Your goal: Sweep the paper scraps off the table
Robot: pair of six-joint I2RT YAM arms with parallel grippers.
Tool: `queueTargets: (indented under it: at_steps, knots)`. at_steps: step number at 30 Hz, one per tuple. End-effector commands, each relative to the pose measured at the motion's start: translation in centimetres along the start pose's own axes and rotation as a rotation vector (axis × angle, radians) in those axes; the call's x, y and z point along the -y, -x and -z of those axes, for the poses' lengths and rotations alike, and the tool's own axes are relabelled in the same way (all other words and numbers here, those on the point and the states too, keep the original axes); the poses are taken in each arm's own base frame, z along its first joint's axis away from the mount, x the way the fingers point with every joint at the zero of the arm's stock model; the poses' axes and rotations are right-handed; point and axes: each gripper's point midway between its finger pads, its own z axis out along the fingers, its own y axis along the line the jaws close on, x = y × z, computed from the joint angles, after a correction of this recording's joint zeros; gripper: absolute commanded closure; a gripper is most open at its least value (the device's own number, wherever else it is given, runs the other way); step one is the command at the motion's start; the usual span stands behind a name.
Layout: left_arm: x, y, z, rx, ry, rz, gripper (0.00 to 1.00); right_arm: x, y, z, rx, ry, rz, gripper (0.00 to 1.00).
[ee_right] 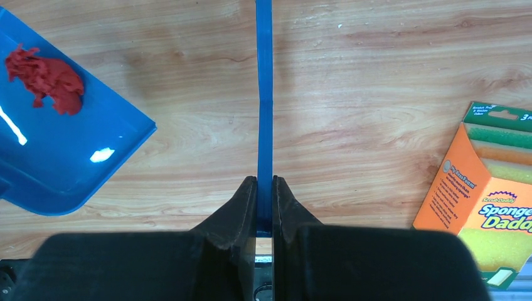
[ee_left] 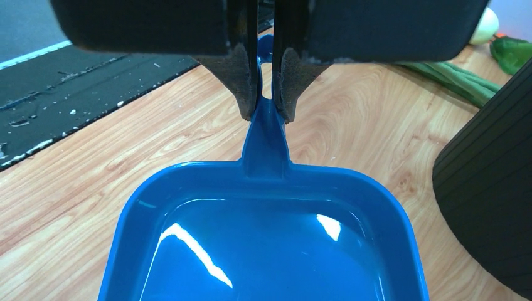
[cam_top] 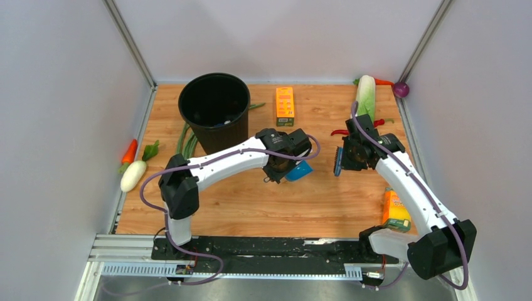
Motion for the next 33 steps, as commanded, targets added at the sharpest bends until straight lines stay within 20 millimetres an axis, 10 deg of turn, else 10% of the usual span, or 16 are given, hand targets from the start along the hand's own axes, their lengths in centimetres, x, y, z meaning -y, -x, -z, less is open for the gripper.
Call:
queueTargets:
  at_steps: [1, 33]
  knots:
    - [-0.8, 1.8, 4.1, 0.123, 0.007, 0.07, 1.0, 0.2, 0.9, 0.8, 0.047, -0.004, -0.03, 1.0]
    - [-5.2, 5.7, 13.9, 0.367, -0.132, 0.351, 1.0, -0.5, 0.1, 0.6, 0.021, 0.046, -0.028, 1.0]
